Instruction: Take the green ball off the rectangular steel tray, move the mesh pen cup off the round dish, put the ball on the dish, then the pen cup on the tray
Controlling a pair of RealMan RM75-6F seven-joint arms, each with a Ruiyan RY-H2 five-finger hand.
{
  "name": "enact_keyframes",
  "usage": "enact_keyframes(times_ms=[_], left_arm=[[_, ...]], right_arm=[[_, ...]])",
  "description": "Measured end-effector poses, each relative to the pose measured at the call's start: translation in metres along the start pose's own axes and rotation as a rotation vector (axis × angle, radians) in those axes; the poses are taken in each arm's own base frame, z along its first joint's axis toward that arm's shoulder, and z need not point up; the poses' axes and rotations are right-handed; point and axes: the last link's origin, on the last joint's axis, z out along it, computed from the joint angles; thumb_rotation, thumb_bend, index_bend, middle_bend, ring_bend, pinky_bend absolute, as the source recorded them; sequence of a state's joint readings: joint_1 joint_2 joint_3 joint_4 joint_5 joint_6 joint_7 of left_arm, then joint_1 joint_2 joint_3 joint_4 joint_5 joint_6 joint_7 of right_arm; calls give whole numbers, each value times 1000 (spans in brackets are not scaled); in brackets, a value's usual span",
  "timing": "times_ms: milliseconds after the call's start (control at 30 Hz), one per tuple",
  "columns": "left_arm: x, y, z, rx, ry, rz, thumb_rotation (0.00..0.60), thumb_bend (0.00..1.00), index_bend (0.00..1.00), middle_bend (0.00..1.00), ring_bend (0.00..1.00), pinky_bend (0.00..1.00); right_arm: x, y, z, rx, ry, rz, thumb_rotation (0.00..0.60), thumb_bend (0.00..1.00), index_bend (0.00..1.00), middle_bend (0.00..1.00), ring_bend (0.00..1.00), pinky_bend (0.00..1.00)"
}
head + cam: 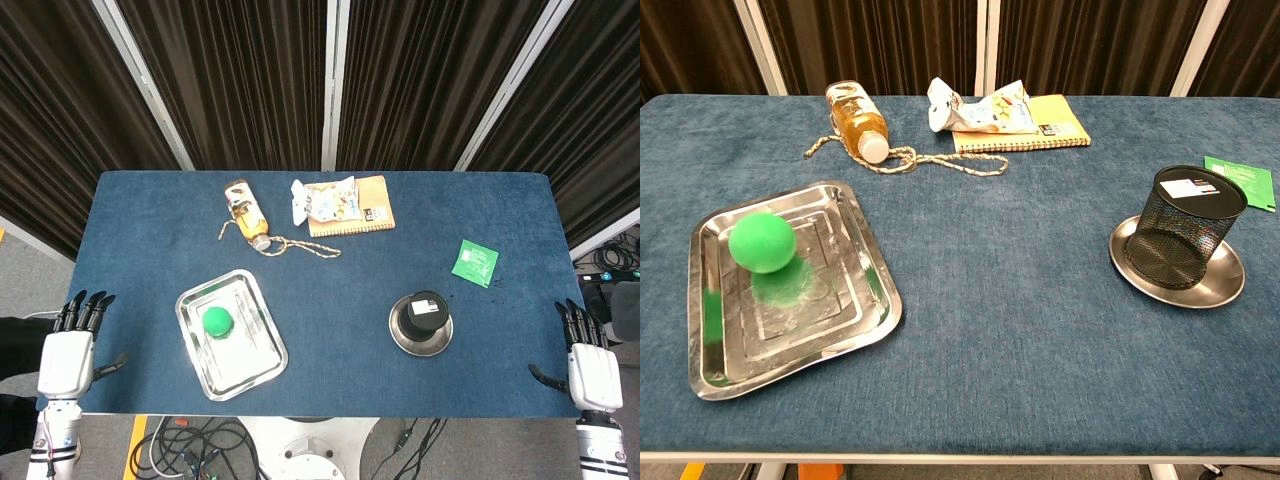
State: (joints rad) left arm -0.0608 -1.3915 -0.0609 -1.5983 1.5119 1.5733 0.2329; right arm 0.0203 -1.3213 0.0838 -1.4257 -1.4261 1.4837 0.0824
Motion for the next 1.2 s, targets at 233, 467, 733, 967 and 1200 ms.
enact_keyframes(times_ms=[233,467,733,967,1200], left_arm=[[-2,2,-1,-15,-19,-3,600,75,152,131,46,134],[-7,14,2,-65,-53,-37,600,76,152,131,47,134],[-16,34,11,-138,-113,-71,600,75,152,130,46,134],[-34,69,30,-239,-178,-133,600,74,152,126,46,134],[-45,88,54,-265,-208,-157,600,73,150,119,46,134]], right_arm=[[2,0,0,3,6,3,600,49,0,0,0,0],[6,-3,2,6,19,15,600,49,0,0,0,0],[11,-15,4,39,34,37,600,49,0,0,0,0],[12,-24,9,62,26,35,600,49,0,0,0,0],[14,-24,9,62,35,42,600,49,0,0,0,0]])
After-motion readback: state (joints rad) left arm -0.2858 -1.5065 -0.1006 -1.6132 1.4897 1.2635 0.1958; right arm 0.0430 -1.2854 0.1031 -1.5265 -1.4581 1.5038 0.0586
